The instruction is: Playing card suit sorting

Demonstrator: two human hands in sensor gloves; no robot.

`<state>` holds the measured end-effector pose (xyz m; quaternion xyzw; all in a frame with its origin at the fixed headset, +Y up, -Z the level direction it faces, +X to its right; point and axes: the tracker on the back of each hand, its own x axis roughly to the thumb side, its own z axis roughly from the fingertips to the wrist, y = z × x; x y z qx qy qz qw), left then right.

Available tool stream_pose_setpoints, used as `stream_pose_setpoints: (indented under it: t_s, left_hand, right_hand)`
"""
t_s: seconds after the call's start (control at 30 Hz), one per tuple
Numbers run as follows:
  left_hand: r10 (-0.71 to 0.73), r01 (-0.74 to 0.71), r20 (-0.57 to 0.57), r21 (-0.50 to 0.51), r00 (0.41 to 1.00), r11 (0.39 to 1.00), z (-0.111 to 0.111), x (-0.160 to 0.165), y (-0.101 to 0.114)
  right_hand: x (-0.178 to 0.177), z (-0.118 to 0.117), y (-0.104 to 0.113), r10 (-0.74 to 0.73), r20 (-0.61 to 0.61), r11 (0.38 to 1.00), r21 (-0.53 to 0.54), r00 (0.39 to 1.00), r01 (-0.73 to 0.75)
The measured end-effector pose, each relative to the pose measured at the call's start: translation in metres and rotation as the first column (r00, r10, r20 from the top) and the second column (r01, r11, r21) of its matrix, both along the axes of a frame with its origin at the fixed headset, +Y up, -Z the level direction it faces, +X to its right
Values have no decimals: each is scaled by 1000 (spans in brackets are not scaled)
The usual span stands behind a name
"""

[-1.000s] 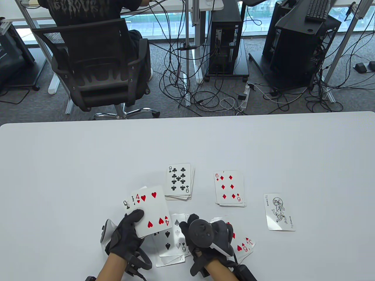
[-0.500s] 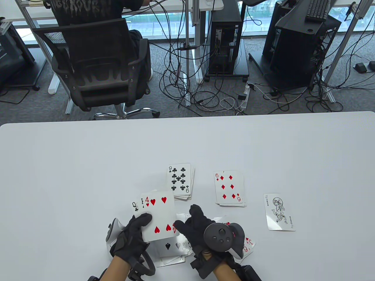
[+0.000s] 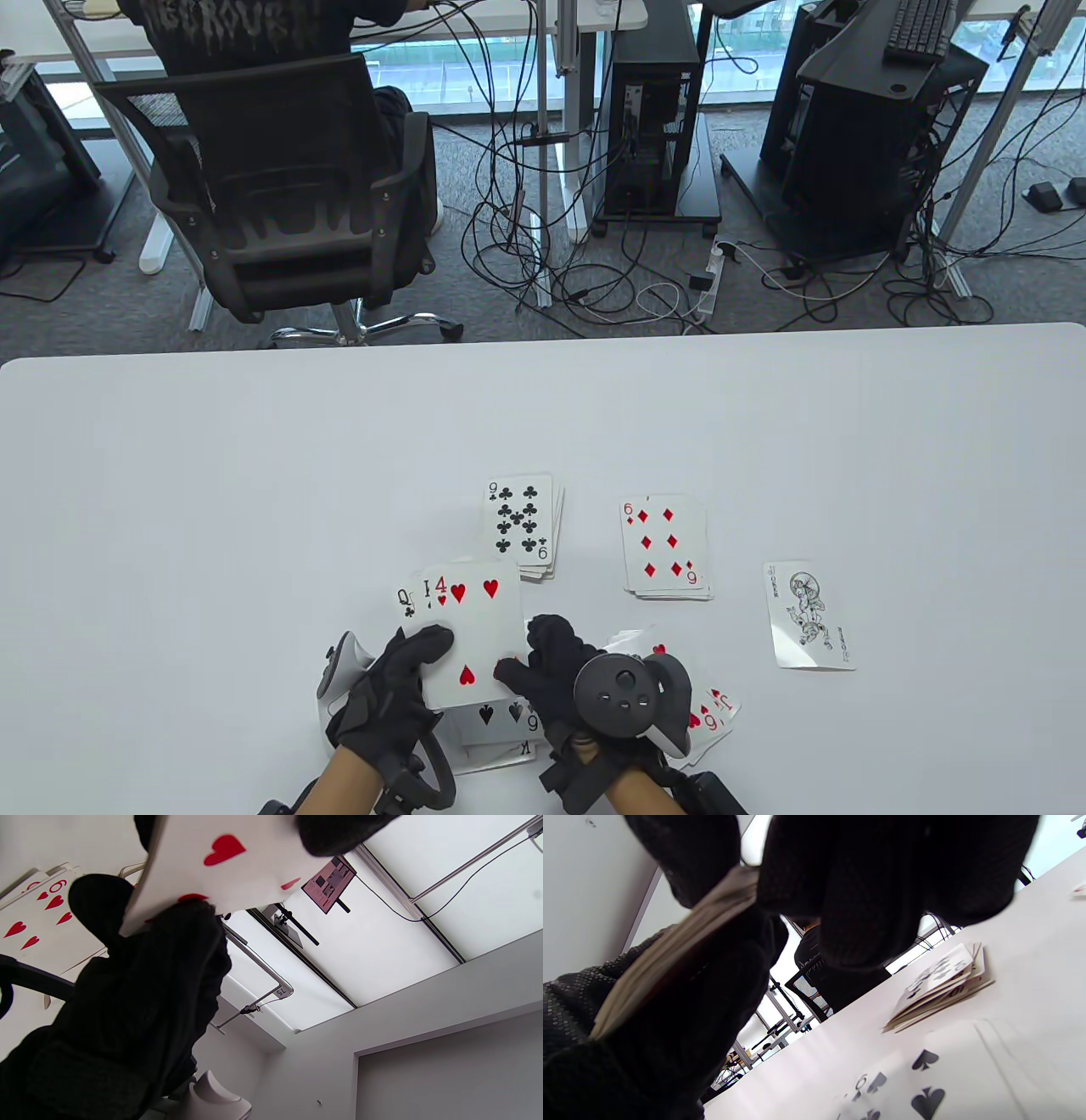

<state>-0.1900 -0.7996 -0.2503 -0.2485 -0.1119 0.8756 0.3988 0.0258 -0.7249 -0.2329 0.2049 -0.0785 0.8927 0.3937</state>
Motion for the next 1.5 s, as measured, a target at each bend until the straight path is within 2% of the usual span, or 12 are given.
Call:
stream_pose_setpoints:
  t_s: [0.23, 0.4, 0.77, 0.97, 1.27, 1.33, 1.4, 1.5]
  left_hand:
    - [0, 0, 12, 6, 1000, 1000, 0, 1, 0]
    - [-3, 3, 30, 12, 1000, 1000, 1, 3, 0]
    - [15, -16, 56, 17, 998, 1000, 1, 7, -1]
    - [-9, 9, 40, 20, 999, 1000, 1, 4, -1]
    - [15, -15, -11, 12, 1000, 1000, -3, -5, -1]
    - [17, -17, -28, 9, 999, 1000, -5, -8, -1]
    - [24, -24, -40, 3, 999, 1000, -6, -10, -2]
    - [31, -31, -45, -9, 998, 999, -6, -10, -3]
  right_hand:
    - [-1, 0, -3, -40, -17, 999, -25, 999, 39]
    - [3, -1, -5, -164, 11, 985, -51, 986, 164]
    - [14, -4, -3, -275, 40, 959, -58, 960, 277]
    - [26, -7, 0, -223, 103, 974, -5, 969, 225]
    - [58, -24, 11, -219, 152, 974, -22, 964, 224]
    - [71, -29, 16, -284, 126, 956, -39, 950, 291]
    - [88, -32, 20, -286, 115, 950, -95, 951, 297]
    - [114, -30, 17, -144, 154, 967, -189, 978, 172]
